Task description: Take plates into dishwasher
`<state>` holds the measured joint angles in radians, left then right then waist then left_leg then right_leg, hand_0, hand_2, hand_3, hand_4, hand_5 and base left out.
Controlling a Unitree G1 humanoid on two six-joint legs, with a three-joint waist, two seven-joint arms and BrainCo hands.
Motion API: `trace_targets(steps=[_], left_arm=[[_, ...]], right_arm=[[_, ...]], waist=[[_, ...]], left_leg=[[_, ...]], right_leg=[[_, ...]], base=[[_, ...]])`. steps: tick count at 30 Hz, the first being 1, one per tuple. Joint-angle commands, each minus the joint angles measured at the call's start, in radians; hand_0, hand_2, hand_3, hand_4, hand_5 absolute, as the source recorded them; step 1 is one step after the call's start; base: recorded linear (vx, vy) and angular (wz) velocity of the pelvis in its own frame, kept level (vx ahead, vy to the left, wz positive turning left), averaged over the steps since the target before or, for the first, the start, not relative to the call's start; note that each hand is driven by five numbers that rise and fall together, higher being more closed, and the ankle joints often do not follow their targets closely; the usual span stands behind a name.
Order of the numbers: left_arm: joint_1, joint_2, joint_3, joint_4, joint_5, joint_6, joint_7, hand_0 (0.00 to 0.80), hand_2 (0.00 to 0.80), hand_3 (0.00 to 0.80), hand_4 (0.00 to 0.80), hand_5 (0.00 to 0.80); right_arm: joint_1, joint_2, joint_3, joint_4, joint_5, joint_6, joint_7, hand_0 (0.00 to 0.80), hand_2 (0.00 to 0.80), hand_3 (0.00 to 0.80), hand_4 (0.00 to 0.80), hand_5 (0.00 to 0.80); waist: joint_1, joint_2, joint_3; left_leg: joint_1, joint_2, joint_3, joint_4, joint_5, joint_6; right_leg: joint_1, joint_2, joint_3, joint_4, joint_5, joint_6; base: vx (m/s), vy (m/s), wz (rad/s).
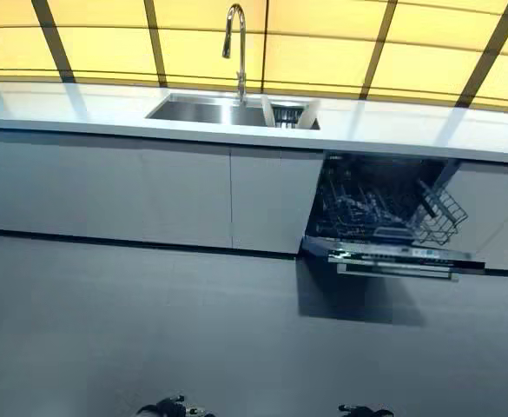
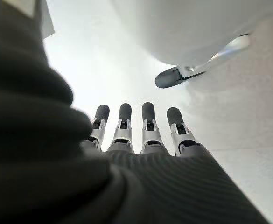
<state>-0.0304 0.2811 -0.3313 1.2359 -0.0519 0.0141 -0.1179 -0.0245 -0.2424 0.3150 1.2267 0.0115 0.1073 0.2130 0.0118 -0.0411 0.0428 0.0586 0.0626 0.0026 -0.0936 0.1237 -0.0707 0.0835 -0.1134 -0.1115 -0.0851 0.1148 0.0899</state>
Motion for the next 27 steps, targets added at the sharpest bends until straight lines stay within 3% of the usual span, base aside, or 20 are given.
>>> trace_targets(steps=[1,5,6,8,11,13,15,17,21,25,27], left_arm=[[-0.052,-0.023,0.002,0.005,0.051,-0.035,0.003,0.0,0.0,0.0,0.0,0.0],[-0.041,-0.026,0.007,-0.002,0.054,-0.041,0.009,0.0,0.0,0.0,0.0,0.0],[-0.035,-0.027,0.007,-0.007,0.061,-0.038,0.009,0.0,0.0,0.0,0.0,0.0],[-0.027,-0.024,0.008,-0.019,0.083,-0.023,0.009,0.0,0.0,0.0,0.0,0.0],[-0.014,-0.006,0.004,-0.04,0.105,-0.001,0.006,0.0,0.0,0.0,0.0,0.0],[-0.006,0.002,0.004,-0.05,0.115,0.007,0.0,0.0,0.0,0.0,0.0,0.0],[0.006,0.016,-0.003,-0.056,0.123,-0.001,-0.006,0.0,0.0,0.0,0.0,0.0],[0.003,0.021,-0.009,-0.062,0.118,0.001,-0.007,0.0,0.0,0.0,0.0,0.0],[-0.016,0.028,-0.035,-0.089,0.117,0.021,-0.017,0.0,0.0,0.0,0.0,0.0],[-0.025,0.033,-0.06,-0.083,0.14,0.047,-0.026,0.0,0.0,0.0,0.0,0.0],[-0.024,0.042,-0.066,-0.061,0.147,0.051,-0.031,0.0,0.0,0.0,0.0,0.0]], right_arm=[[-0.054,-0.015,0.002,0.029,-0.044,-0.007,0.012,0.0,0.0,0.0,0.0,0.0],[-0.046,-0.013,-0.001,0.025,-0.028,-0.06,0.018,0.0,0.0,0.0,0.0,0.0],[-0.046,-0.014,0.0,0.005,-0.003,-0.114,0.047,0.0,0.0,0.0,0.0,0.0],[-0.05,-0.018,0.017,-0.085,0.062,-0.153,0.133,0.0,0.0,0.0,0.0,0.0],[-0.048,-0.033,0.053,-0.337,0.198,-0.103,0.307,0.0,0.0,0.0,0.0,0.0],[-0.04,-0.039,0.067,-0.487,0.257,-0.058,0.359,0.0,0.0,0.0,0.0,0.0],[-0.04,-0.057,0.095,-0.69,0.419,-0.076,0.454,0.0,0.0,0.0,0.0,0.0],[-0.05,-0.065,0.104,-0.807,0.508,-0.046,0.463,0.0,0.0,0.0,0.0,0.0],[-0.14,-0.052,0.086,-1.089,0.751,-0.087,0.484,0.0,0.0,0.0,0.0,0.0],[-0.28,-0.054,-0.005,-1.224,0.848,-0.091,0.38,0.0,0.0,0.0,0.0,0.0],[-0.35,-0.069,-0.056,-1.266,0.889,-0.105,0.306,0.0,0.0,0.0,0.0,0.0]], waist=[[-0.012,0.021,0.073],[-0.006,0.019,0.069],[-0.003,0.016,0.067],[0.002,0.011,0.067],[0.006,-0.002,0.068],[0.007,-0.009,0.069],[0.008,-0.017,0.076],[0.01,-0.019,0.084],[0.025,-0.012,0.124],[0.037,0.01,0.117],[0.031,0.024,0.114]], left_leg=[[0.058,-0.087,0.033,0.006,-0.129,0.056],[0.063,-0.089,0.028,0.006,-0.132,0.059],[0.064,-0.09,0.025,0.006,-0.132,0.059],[0.064,-0.09,0.023,0.006,-0.13,0.06],[0.059,-0.091,0.024,0.006,-0.126,0.067],[0.059,-0.092,0.025,0.006,-0.125,0.074],[0.061,-0.098,0.026,0.006,-0.125,0.088],[0.064,-0.102,0.026,0.006,-0.125,0.096],[0.045,-0.12,0.021,0.052,-0.133,0.123],[0.032,-0.14,-0.011,0.071,-0.146,0.144],[0.048,-0.143,-0.02,0.068,-0.157,0.148]], right_leg=[[0.062,0.06,0.002,0.001,-0.074,0.008],[0.068,0.059,-0.002,0.0,-0.073,0.009],[0.069,0.058,-0.007,0.002,-0.072,0.011],[0.068,0.056,-0.013,0.009,-0.073,0.012],[0.055,0.05,-0.018,0.033,-0.079,0.014],[0.048,0.046,-0.02,0.05,-0.084,0.014],[0.027,0.037,-0.019,0.096,-0.095,0.019],[0.01,0.026,-0.016,0.132,-0.092,0.028],[-0.05,-0.027,-0.004,0.269,-0.058,0.051],[-0.124,-0.092,0.022,0.483,0.056,0.045],[-0.188,-0.102,0.032,0.587,0.093,0.047]], base=[[0.042,0.01,0.05],[0.056,0.013,0.05],[0.071,0.016,0.11],[0.045,0.011,0.1],[0.006,0.003,0.02],[0.015,0.034,-0.1],[0.02,0.072,-0.19],[0.004,0.068,0.08],[-0.002,0.172,0.05],[0.071,0.21,-0.01],[0.12,0.21,0.05]])
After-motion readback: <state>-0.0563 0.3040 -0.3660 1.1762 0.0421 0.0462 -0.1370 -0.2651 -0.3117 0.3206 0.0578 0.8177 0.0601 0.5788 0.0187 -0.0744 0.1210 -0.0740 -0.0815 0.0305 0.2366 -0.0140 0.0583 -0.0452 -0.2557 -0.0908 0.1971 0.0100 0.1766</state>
